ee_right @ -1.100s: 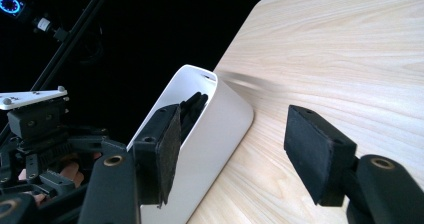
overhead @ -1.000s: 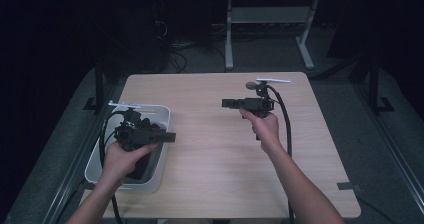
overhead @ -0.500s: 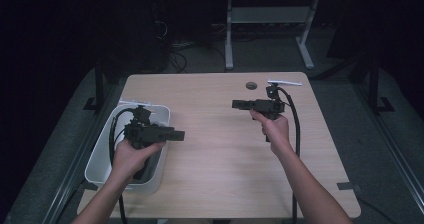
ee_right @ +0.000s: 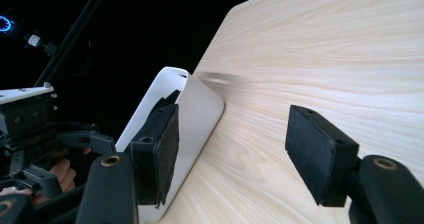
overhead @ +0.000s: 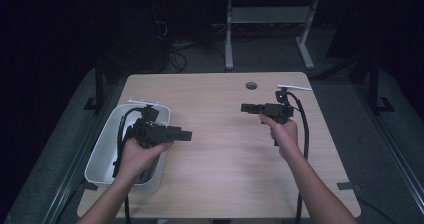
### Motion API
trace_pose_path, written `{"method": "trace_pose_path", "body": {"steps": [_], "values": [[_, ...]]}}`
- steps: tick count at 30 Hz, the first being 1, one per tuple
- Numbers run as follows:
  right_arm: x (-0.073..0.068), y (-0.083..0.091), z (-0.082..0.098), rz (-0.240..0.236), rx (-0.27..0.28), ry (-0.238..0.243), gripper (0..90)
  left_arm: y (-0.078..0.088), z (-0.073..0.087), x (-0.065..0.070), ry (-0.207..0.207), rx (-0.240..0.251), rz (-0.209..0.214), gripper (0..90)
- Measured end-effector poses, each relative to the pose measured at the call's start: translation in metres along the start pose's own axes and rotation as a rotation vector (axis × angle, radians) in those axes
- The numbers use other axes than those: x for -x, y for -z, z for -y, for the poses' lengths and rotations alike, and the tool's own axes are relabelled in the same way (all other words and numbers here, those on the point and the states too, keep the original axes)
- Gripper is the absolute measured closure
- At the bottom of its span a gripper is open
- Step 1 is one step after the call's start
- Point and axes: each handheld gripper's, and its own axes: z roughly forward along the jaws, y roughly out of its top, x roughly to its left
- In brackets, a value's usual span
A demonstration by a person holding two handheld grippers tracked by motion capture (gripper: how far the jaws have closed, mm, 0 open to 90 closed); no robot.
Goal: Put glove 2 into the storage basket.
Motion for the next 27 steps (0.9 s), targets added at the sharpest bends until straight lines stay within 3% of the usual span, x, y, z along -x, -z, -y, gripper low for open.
{"method": "trace_pose_path", "body": {"steps": [13,18,19,27], "values": [[0.012,0.021,0.008,0.010,0.009,-0.011,37.7,-0.015,-0.001,0.004,-0.010,0.003,0.005,26.8],[0.015,0.028,0.009,0.018,0.010,-0.002,37.4,-0.020,0.000,0.007,-0.024,0.004,0.012,26.8],[0.015,0.030,0.009,0.016,0.010,-0.003,37.4,-0.021,-0.001,0.007,-0.044,0.004,0.010,26.8],[0.031,0.047,0.017,0.028,0.008,-0.021,37.2,-0.031,0.001,0.013,-0.035,0.006,0.016,26.0]]}}
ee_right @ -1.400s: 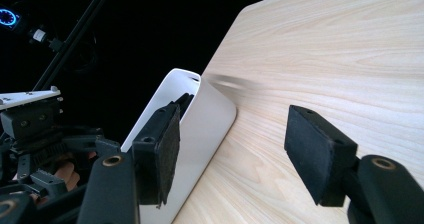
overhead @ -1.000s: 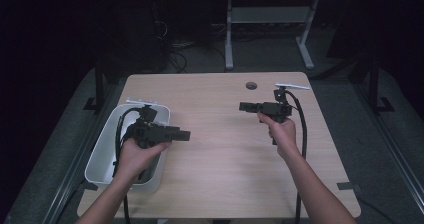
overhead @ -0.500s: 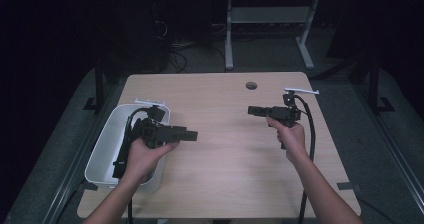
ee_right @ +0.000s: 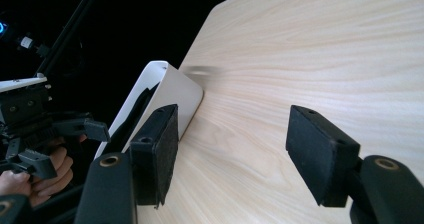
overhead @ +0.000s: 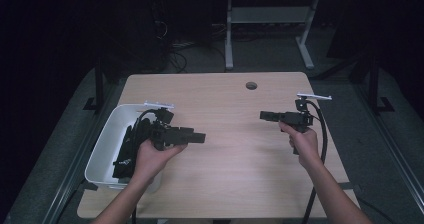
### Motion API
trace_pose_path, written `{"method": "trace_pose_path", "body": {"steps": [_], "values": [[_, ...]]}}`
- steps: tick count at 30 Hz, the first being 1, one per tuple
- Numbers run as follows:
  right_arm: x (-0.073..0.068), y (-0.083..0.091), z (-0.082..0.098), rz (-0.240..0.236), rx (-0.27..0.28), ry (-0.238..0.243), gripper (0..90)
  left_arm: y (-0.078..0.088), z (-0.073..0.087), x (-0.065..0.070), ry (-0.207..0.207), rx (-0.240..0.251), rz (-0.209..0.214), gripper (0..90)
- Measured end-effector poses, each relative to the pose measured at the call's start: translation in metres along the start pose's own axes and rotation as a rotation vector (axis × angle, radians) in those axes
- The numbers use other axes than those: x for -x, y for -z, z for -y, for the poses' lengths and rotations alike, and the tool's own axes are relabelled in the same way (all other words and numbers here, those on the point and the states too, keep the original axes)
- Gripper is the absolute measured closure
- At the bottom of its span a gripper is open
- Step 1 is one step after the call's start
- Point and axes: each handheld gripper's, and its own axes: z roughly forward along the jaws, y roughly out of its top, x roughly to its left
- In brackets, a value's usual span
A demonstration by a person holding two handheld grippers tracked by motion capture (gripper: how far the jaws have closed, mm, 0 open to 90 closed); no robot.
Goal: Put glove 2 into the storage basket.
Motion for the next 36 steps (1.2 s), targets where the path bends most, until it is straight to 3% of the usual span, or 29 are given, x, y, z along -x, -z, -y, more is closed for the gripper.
{"method": "trace_pose_path", "body": {"steps": [16,36], "values": [[0.027,0.034,0.021,0.007,0.035,-0.033,37.0,-0.024,0.007,0.010,-0.006,-0.004,0.041,25.5],[0.044,0.059,0.050,0.029,0.045,-0.049,36.9,-0.047,0.026,0.018,-0.041,0.003,0.047,24.3]]}}
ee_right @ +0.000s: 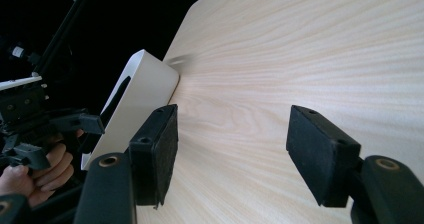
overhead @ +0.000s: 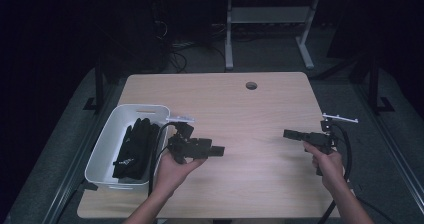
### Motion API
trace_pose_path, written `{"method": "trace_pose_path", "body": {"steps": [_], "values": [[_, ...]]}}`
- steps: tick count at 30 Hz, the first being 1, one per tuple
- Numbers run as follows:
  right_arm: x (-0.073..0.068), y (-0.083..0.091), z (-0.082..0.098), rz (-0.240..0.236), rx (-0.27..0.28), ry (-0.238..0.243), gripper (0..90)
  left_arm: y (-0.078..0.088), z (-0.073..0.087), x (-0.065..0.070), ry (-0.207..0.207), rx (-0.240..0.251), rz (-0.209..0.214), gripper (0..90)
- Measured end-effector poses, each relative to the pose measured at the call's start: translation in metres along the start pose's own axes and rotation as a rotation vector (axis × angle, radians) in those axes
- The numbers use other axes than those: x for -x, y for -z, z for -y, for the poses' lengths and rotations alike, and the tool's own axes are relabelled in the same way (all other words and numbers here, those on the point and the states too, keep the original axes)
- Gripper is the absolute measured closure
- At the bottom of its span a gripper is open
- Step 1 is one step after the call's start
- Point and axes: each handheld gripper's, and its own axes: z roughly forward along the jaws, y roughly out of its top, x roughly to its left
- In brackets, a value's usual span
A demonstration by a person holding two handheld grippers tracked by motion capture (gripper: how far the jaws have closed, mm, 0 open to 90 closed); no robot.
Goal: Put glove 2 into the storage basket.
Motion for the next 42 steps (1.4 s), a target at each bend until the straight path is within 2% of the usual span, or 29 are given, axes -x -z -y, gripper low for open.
{"method": "trace_pose_path", "body": {"steps": [13,26,32,42], "values": [[0.007,0.006,0.017,0.010,-0.015,0.013,36.7,-0.011,0.016,-0.001,-0.018,0.011,0.011,23.2],[0.015,0.017,0.037,0.012,-0.008,-0.002,36.4,-0.021,0.031,-0.005,-0.020,0.031,0.014,23.2],[0.021,0.019,0.049,0.027,-0.015,-0.003,36.6,-0.028,0.039,-0.007,-0.030,0.023,0.014,22.8],[0.022,0.024,0.061,0.027,-0.015,0.009,36.5,-0.033,0.050,-0.008,-0.037,0.021,0.011,22.8]]}}
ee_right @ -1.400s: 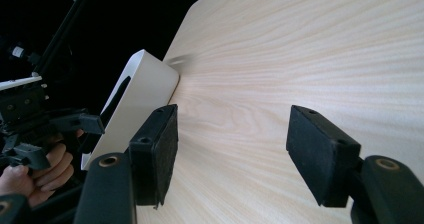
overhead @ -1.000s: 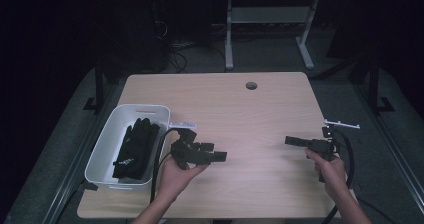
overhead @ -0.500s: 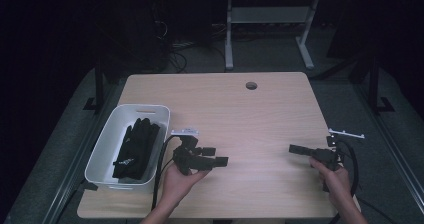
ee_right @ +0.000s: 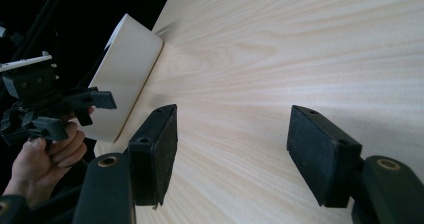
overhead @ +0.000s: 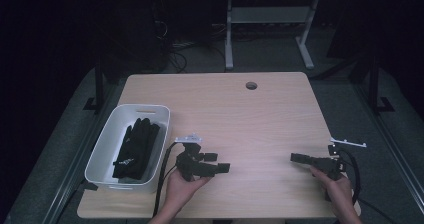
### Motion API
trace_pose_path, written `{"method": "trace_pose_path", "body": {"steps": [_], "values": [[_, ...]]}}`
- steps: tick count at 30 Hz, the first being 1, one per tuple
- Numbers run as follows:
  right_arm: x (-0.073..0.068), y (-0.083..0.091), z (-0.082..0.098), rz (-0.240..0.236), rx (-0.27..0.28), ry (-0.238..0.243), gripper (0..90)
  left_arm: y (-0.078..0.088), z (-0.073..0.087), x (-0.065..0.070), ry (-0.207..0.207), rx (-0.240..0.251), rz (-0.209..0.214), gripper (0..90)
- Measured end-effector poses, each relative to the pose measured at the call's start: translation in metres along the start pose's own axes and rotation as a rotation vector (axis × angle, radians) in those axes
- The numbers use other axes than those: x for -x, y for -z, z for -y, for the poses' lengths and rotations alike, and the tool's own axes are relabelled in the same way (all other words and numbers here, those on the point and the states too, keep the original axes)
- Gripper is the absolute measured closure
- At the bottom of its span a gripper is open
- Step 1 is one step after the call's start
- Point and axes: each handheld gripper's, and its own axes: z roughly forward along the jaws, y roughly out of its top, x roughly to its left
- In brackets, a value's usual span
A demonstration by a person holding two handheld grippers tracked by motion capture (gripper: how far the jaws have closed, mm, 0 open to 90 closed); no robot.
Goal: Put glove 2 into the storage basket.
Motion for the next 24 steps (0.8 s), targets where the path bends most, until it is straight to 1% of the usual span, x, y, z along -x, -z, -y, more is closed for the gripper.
{"method": "trace_pose_path", "body": {"steps": [1,4,12,13,14,17,18,20,21,23,24], "values": [[0.000,0.001,0.001,-0.001,0.001,-0.003,36.5,0.000,0.001,0.000,-0.003,-0.002,-0.001,22.8],[0.000,0.003,0.005,0.002,0.000,0.008,36.5,0.001,0.005,0.001,-0.010,-0.001,-0.002,22.8],[-0.003,0.006,0.012,0.002,-0.002,0.023,36.2,0.000,0.014,0.002,-0.016,-0.005,-0.005,22.7],[-0.003,0.006,0.013,0.001,-0.003,0.025,36.1,0.000,0.014,0.002,-0.016,-0.003,-0.001,22.7],[-0.003,0.006,0.013,0.001,-0.002,0.027,36.0,0.000,0.015,0.002,-0.005,0.002,0.007,22.7],[-0.004,0.006,0.015,-0.004,-0.002,0.033,35.5,0.000,0.018,0.002,-0.007,0.002,0.011,22.8],[-0.004,0.007,0.016,-0.005,-0.002,0.040,35.4,0.000,0.018,0.002,-0.009,0.003,0.010,22.8],[-0.005,0.008,0.017,-0.012,-0.002,0.037,35.4,0.000,0.021,0.002,-0.012,0.005,0.003,22.8],[-0.006,0.009,0.019,-0.016,0.001,0.045,35.4,-0.001,0.022,0.003,-0.014,-0.001,0.000,22.8],[-0.007,0.009,0.019,-0.023,0.004,0.043,35.4,-0.002,0.025,0.002,-0.018,-0.006,0.007,22.8],[-0.008,0.010,0.019,-0.029,0.008,0.047,35.4,-0.002,0.026,0.003,-0.009,-0.007,0.010,22.8]]}}
